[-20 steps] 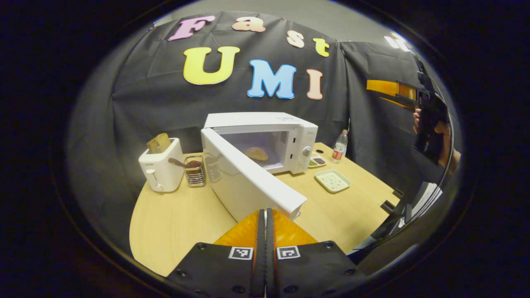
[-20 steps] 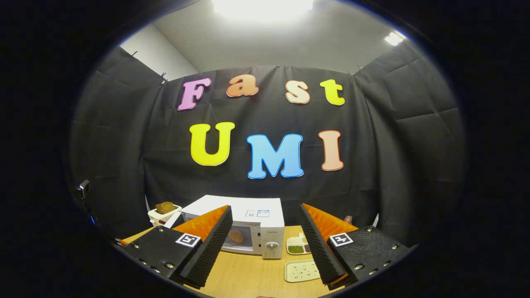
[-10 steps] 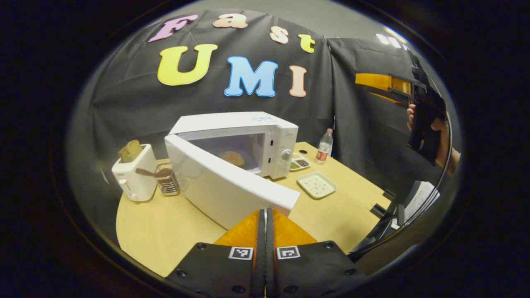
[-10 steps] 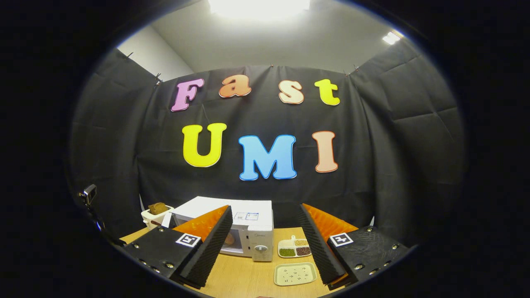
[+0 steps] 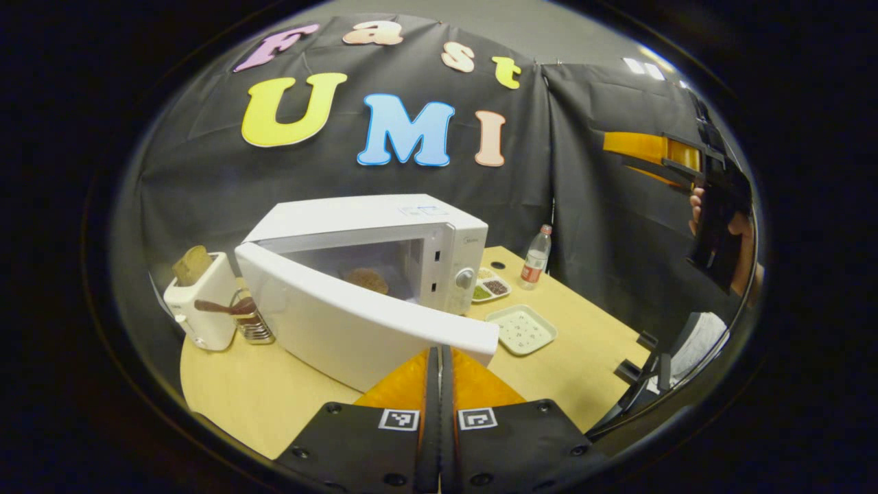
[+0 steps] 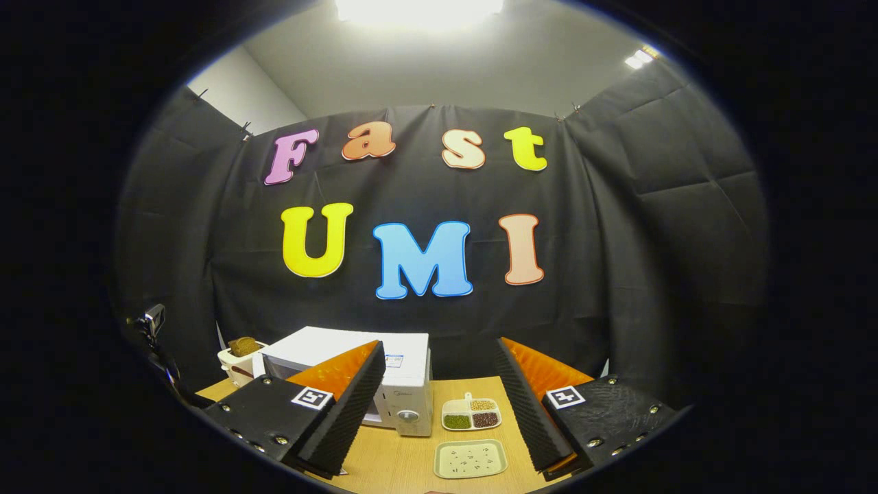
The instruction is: Open the microwave oven with the left hand, put the food in, and close the microwave oven.
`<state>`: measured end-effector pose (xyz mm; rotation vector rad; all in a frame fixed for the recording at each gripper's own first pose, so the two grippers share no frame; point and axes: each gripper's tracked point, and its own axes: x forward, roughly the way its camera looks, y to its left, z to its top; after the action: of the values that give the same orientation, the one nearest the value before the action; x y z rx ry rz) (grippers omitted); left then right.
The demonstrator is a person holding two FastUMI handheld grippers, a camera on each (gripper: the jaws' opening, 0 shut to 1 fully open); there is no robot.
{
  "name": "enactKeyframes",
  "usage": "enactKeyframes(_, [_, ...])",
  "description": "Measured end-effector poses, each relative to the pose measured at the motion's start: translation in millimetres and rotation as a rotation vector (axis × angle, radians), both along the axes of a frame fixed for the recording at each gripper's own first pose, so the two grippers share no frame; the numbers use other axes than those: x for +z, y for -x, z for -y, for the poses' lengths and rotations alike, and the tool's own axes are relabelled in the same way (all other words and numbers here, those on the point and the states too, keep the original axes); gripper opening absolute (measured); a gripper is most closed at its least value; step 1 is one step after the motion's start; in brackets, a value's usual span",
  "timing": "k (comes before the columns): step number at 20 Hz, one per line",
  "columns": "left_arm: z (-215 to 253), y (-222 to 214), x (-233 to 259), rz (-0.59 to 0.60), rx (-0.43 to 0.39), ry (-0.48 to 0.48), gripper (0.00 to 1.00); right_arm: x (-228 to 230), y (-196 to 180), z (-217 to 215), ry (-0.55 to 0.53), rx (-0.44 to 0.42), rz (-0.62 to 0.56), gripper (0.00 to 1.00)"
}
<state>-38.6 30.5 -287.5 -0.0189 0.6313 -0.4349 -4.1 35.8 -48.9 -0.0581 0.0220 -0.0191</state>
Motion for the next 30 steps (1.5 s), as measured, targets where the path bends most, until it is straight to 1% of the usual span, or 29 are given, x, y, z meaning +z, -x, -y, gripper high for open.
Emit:
enactKeyframes(4, [17.7, -22.4, -3.7, 0.002, 0.018, 0.029, 0.07, -1.6, -3.5, 13.0, -0.003, -0.019, -0.01, 0.97])
enactKeyframes(9, [32.8, -48.1, -10.2, 0.0, 0.026, 0.025, 0.07, -11.8, -2.1, 33.4, -0.023, -0.058, -0.025, 0.97])
enactKeyframes(13, [43.9, -68.3, -14.0, 0.012, 0.008, 0.002, 0.07, -19.5, -2.1, 49.9, -0.039, -0.083, -0.039, 0.97])
enactKeyframes(15, [47.3, -77.3, -17.1, 0.019, 0.003, -0.017, 0.07, -24.4, -4.1, 53.5, -0.038, -0.089, -0.055, 0.97])
enactKeyframes(18, [54.6, -88.8, -24.4, 0.011, 0.007, -0.022, 0.07, -23.0, -3.3, 53.8, -0.039, -0.097, -0.055, 0.98])
enactKeyframes(22, [58.6, -104.4, -26.1, 0.014, 0.026, -0.015, 0.07, -24.8, -3.9, 59.1, -0.033, -0.112, -0.059, 0.98])
enactKeyframes(26, [57.2, -125.0, -26.9, 0.022, 0.086, -0.038, 0.07, -27.3, -2.6, 74.8, -0.039, -0.126, -0.061, 0.98])
enactKeyframes(30, [69.4, -146.1, -31.5, 0.026, 0.096, -0.044, 0.07, -26.7, -6.0, 82.4, -0.029, -0.135, -0.06, 0.98])
